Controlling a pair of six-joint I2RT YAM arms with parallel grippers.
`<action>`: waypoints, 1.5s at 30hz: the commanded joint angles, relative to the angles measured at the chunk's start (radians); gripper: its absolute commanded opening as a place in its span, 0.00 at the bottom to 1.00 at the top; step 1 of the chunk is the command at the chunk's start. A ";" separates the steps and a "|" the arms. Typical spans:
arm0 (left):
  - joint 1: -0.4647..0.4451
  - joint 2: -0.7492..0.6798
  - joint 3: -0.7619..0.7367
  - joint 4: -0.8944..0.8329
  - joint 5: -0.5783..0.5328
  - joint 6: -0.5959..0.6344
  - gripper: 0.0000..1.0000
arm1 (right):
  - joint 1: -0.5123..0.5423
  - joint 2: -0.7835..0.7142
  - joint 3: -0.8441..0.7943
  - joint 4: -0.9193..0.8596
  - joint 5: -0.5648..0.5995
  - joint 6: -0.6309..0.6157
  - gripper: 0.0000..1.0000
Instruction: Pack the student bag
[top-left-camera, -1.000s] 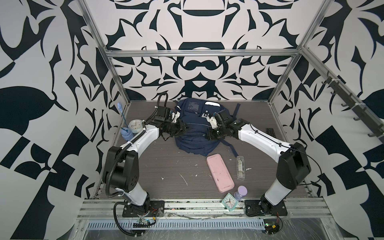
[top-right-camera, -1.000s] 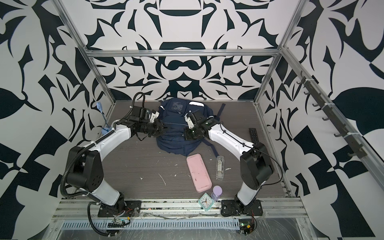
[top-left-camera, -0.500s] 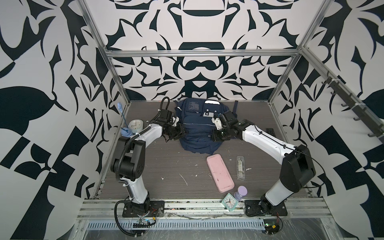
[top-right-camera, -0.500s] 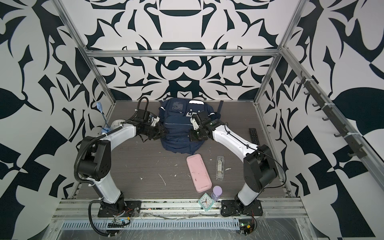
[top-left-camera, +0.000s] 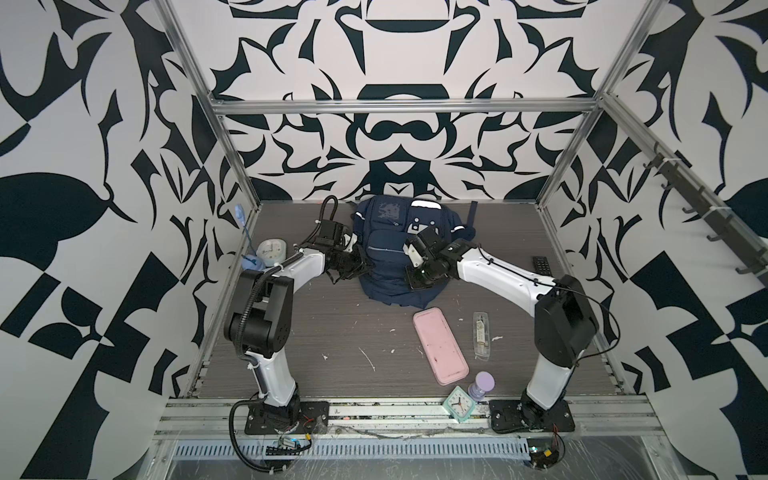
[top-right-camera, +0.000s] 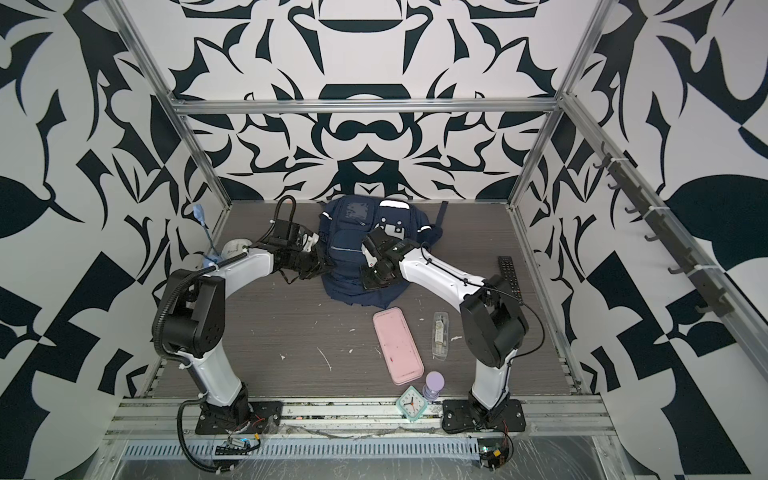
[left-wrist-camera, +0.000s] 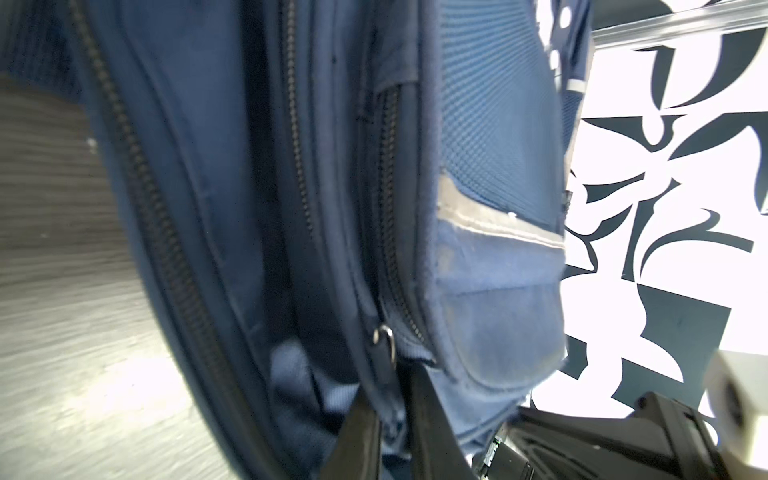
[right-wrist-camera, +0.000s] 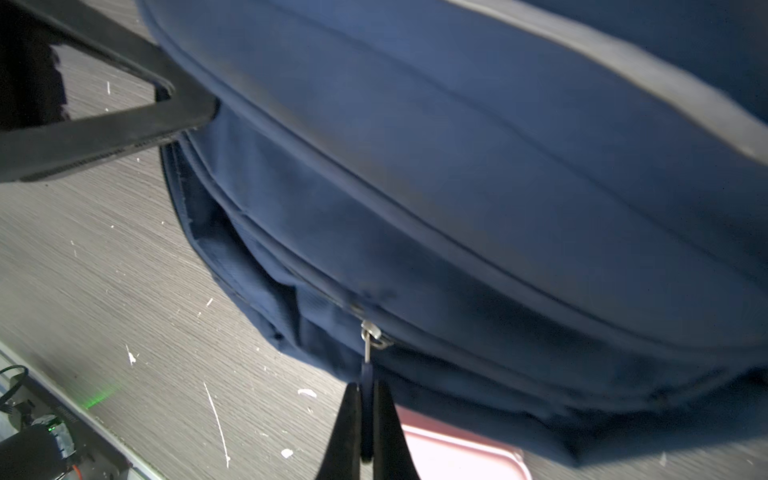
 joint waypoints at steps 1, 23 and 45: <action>-0.016 -0.062 -0.010 0.044 0.057 -0.002 0.15 | 0.047 0.038 0.109 -0.004 -0.015 -0.001 0.00; -0.031 -0.476 -0.532 0.268 -0.170 -0.200 0.09 | 0.090 0.200 0.274 0.007 -0.032 -0.015 0.00; -0.224 -0.143 -0.191 0.290 -0.138 -0.199 0.27 | 0.089 0.125 0.232 -0.039 0.021 -0.068 0.00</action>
